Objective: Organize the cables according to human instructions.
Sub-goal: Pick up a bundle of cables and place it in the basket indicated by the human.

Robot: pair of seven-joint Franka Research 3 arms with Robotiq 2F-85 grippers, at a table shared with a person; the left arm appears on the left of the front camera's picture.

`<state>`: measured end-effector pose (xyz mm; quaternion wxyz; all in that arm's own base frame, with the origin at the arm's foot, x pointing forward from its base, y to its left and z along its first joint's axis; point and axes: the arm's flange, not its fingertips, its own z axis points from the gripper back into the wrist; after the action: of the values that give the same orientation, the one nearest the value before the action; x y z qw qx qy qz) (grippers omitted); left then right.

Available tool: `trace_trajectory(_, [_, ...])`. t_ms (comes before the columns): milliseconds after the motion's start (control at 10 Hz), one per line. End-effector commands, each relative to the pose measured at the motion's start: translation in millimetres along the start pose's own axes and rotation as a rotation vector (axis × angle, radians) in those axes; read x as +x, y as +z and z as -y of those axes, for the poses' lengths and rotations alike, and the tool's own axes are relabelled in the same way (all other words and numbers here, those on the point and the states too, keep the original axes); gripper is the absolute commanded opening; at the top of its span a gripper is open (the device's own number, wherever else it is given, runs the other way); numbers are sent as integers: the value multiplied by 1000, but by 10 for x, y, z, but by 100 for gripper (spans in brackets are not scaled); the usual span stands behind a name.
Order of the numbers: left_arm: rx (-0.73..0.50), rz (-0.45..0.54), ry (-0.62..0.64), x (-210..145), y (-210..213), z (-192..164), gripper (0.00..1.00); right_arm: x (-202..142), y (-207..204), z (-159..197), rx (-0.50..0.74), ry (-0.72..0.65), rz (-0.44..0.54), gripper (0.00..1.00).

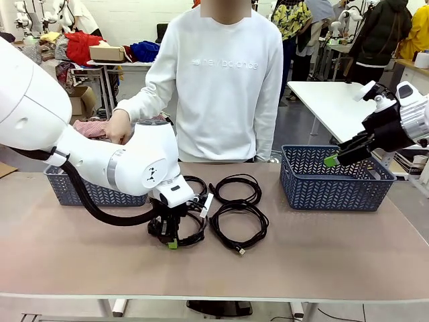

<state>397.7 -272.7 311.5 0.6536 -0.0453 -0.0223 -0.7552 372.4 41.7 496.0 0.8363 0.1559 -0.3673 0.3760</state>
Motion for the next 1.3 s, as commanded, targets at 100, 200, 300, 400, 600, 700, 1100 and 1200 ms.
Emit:
trace_trajectory(100, [-35,25,-29,-62,-27,94,0,-1,0,7,8,1,9,100])
trace_trajectory(200, [-40,21,-33,-63,4,126,0,-1,0,7,8,1,9,100])
trace_trajectory(300, [-43,26,-39,-54,64,175,0,-1,0,7,8,1,9,100])
trace_trajectory(400, [-23,36,-26,-43,158,213,0,-1,0,7,8,1,9,100])
trace_trajectory(600, [34,7,-10,38,473,231,0,-1,0,7,8,1,9,100])
trace_trajectory(700, [47,2,-29,95,669,216,0,-1,0,7,8,1,9,100])
trace_trajectory(1100, [129,-58,-14,144,1433,-74,0,-1,0,7,8,1,9,100])
trace_trajectory(1200, [138,-54,10,109,1584,-186,0,-1,0,7,8,1,9,100])
